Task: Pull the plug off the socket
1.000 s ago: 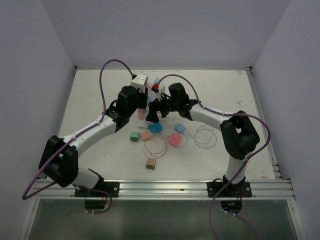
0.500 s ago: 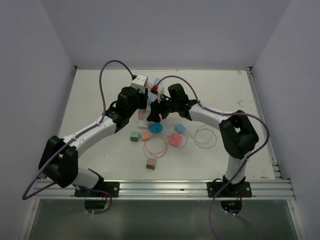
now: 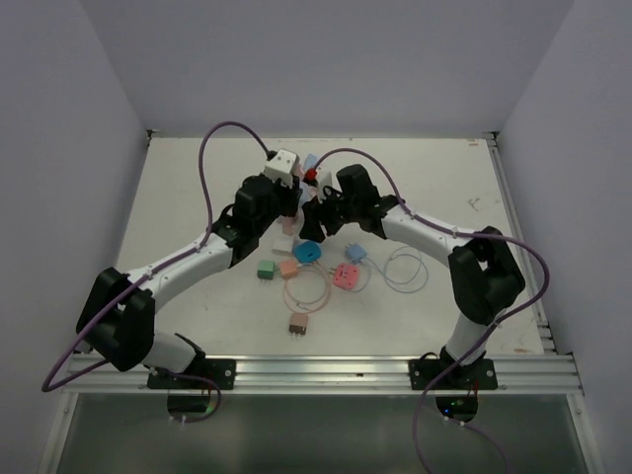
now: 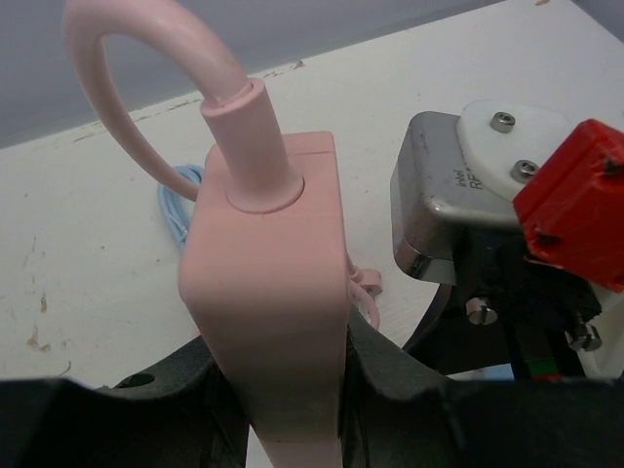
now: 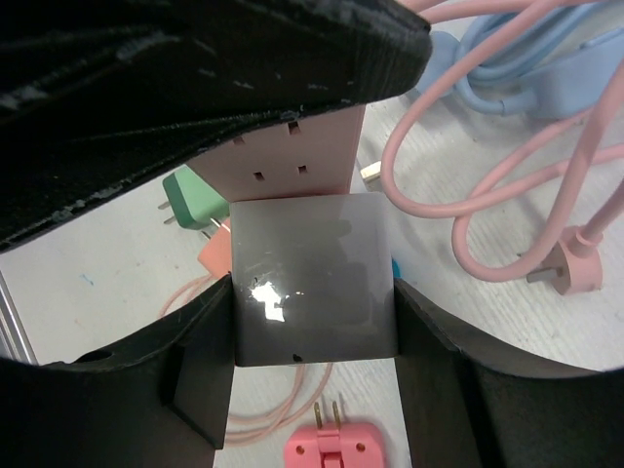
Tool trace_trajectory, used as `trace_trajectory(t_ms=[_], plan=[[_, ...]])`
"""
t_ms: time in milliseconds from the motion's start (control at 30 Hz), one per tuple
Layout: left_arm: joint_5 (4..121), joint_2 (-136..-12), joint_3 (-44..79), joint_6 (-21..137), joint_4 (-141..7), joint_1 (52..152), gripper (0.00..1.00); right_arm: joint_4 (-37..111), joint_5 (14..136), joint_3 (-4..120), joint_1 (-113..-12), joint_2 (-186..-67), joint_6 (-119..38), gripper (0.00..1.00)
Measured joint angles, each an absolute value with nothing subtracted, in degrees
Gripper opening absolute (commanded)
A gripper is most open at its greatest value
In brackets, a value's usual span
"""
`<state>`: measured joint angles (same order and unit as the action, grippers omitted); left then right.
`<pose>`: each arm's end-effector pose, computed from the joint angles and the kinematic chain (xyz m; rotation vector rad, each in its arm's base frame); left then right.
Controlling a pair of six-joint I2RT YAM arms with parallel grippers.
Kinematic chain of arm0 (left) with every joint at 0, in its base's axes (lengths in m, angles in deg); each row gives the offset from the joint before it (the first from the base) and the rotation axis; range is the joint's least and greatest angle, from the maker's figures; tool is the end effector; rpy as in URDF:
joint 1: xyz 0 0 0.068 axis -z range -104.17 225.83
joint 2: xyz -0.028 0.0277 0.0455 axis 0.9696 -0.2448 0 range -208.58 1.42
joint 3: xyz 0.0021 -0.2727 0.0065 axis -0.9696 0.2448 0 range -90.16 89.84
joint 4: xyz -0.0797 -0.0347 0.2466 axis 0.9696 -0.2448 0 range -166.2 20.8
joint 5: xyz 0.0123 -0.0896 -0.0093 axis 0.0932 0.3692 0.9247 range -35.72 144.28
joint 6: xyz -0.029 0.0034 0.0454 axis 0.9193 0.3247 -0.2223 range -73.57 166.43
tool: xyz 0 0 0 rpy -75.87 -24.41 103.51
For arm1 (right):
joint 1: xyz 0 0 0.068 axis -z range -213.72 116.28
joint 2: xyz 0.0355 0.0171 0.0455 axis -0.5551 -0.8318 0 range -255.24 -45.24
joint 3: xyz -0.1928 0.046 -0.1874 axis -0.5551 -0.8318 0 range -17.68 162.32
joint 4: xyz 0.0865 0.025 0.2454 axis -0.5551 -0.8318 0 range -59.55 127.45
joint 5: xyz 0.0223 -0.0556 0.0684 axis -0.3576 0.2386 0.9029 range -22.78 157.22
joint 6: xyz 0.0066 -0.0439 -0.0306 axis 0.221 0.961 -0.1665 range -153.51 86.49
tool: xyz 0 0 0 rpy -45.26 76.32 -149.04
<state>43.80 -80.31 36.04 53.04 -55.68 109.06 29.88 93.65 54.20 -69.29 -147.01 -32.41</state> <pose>0.2815 -0.1766 0.2858 0.2940 1.8064 -0.3249 0.3163 0.2459 0.2375 -0.9598 2.0634 0.8375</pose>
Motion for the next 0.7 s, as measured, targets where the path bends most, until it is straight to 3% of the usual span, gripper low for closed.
trace_trajectory(t_ms=[333, 700], plan=[[45.37, -80.31, 36.08, 52.15, -53.13, 110.85, 0.00, 27.82, 90.70, 49.00, -68.37, -140.02, -33.92, 0.00], [33.85, -81.41, 36.30, 43.60, -54.13, 105.83, 0.00, 15.76, 87.90, 41.63, -66.38, -131.28, -35.62, 0.00]])
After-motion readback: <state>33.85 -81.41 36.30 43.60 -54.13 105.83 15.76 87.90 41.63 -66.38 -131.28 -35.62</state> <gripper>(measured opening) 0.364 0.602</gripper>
